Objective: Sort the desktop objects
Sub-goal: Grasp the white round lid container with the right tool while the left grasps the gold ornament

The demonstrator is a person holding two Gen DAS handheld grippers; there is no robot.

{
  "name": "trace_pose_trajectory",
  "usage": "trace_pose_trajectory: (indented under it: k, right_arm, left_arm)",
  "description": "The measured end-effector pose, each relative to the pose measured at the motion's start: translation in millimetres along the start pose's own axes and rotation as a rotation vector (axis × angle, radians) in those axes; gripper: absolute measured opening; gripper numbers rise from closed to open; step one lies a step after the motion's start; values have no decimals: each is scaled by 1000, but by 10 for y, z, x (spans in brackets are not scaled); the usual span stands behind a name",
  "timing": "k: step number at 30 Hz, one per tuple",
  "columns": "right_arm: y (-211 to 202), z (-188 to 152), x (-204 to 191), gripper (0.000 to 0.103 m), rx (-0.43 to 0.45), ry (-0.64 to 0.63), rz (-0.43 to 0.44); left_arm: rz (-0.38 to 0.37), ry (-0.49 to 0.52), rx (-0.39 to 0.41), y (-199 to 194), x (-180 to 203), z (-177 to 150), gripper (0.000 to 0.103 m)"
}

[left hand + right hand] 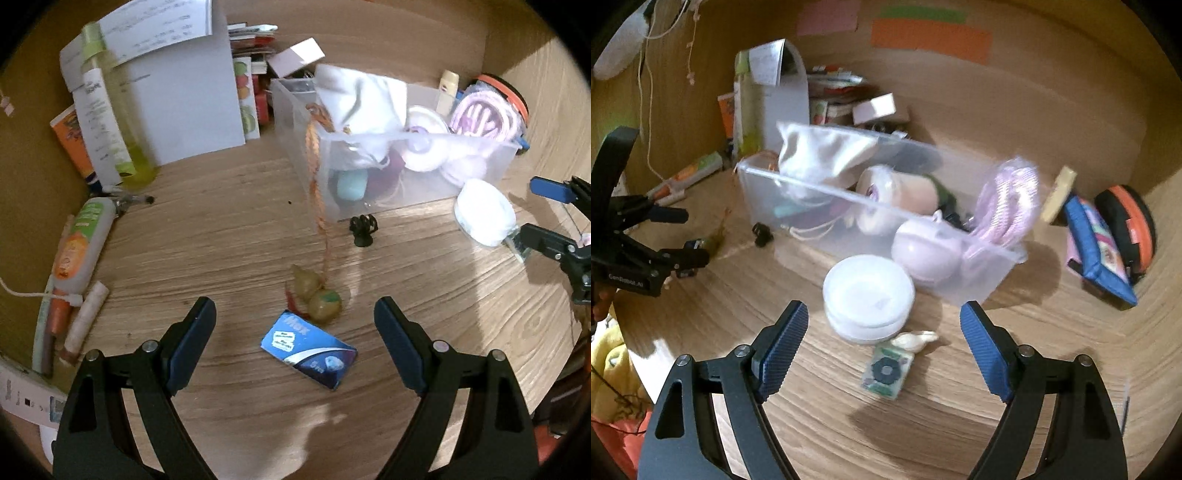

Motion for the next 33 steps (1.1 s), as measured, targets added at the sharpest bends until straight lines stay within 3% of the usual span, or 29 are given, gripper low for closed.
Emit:
trace_pose_trajectory:
  k: [2, 6, 10, 12, 17, 22, 24, 29, 33]
  right_arm:
    - [95, -6, -26, 82, -22, -6, 6]
    - [260, 0, -75, 82, -54, -21, 20]
    - [413, -14, -98, 82, -92, -11, 45]
    - [454, -21, -115, 82, -103, -7, 61]
    - [525, -40, -134, 83, -128, -1, 89]
    - [535, -34, -168, 78, -122, -18, 65]
    - [530, -32, -153, 63, -118, -12, 63]
    - [494, -21, -123, 63, -99, 14, 89]
    - [427, -1, -115, 63, -64, 21, 96]
  left_arm:
    - [-7, -1, -5, 31, 14, 5, 87]
    - [-29, 10, -16, 82, 51, 4, 70]
    - [-49, -1, -10, 89, 43, 27, 59]
    - [-39, -13, -1, 93, 24, 39, 43]
    - [-10, -29, 21, 85, -14, 50, 20]
    - [-1, -23, 29, 72, 9, 47, 18]
    - [-6, -26, 30, 65, 6, 45, 18]
    - [-5, -50, 52, 24, -31, 68, 19]
    - [38, -84, 72, -16, -90, 82, 19]
Point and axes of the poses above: each gripper's, at about its wrist camera, not at the fingertips, and y roughly the way its jaws point, x to its right, z to its top, the point moved 2 cm from there along y, roughly the way its jaws point, and after that the axes turned 10 degrees about x, right-handed, at the moved point
